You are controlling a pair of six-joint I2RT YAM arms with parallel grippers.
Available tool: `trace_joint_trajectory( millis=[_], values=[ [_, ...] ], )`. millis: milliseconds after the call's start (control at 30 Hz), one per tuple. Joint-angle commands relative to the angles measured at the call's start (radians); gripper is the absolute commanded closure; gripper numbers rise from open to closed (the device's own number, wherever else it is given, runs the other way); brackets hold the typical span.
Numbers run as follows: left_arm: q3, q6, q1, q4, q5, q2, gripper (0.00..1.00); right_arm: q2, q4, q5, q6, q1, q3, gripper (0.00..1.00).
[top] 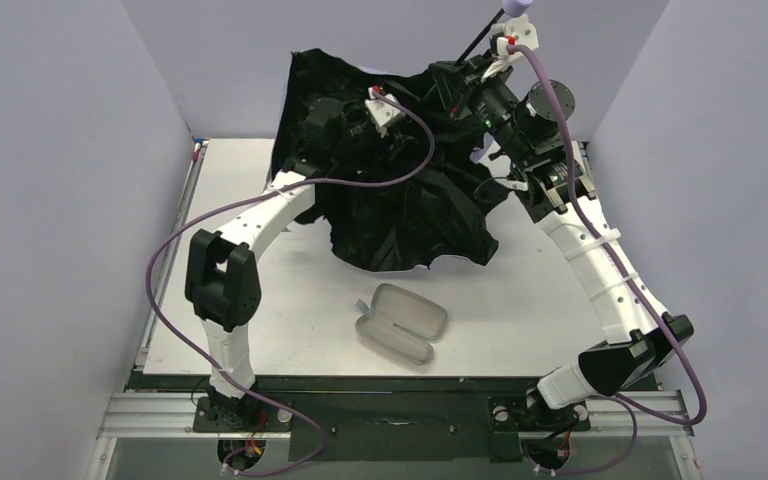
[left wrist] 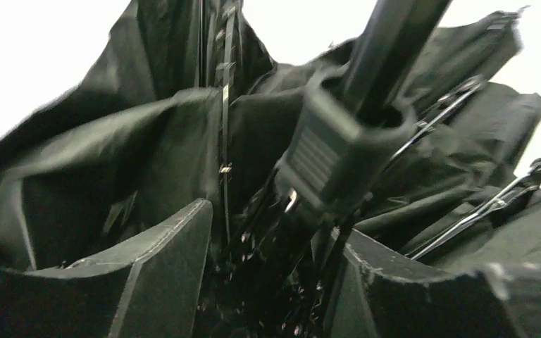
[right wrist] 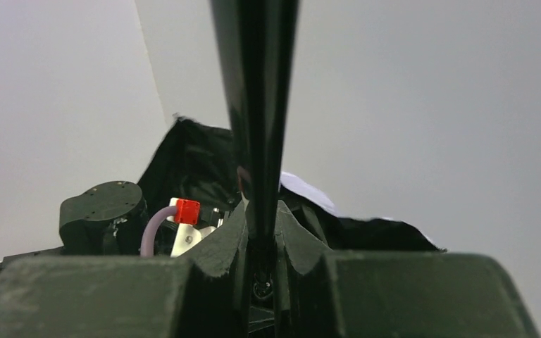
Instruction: Open the umbrella
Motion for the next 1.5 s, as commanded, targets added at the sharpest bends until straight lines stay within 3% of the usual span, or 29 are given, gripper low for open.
trace_joint_trajectory(
  millis=[0, 167, 433, 500, 633, 900, 1467],
  values=[
    [0.006, 0.009, 0.014, -0.053, 0.006, -0.093, 0.46, -0.106, 0.176, -0.052, -0.010, 0.007, 0.035, 1.00],
    [0.047, 0.073, -0.082, -0.062, 0.040, -0.171, 0.46, -0.105, 0.158, -0.059, -0.038, 0.009, -0.035, 1.00],
    [0.100, 0.139, -0.115, -0.086, 0.027, -0.191, 0.48, -0.121, 0.155, -0.093, -0.043, 0.009, -0.086, 1.00],
    [0.116, 0.157, -0.115, -0.100, 0.071, -0.195, 0.53, -0.125, 0.152, -0.106, -0.047, 0.009, -0.095, 1.00],
    [0.126, 0.253, -0.110, -0.204, 0.159, -0.200, 0.75, -0.135, 0.161, -0.129, -0.050, 0.009, -0.103, 1.00],
    [0.092, 0.273, -0.010, -0.323, 0.191, -0.114, 0.88, -0.153, 0.205, -0.180, -0.007, 0.009, -0.064, 1.00],
    [0.028, 0.382, 0.087, -0.411, 0.065, 0.015, 0.83, -0.133, 0.265, -0.188, 0.064, 0.008, 0.066, 1.00]
  ],
)
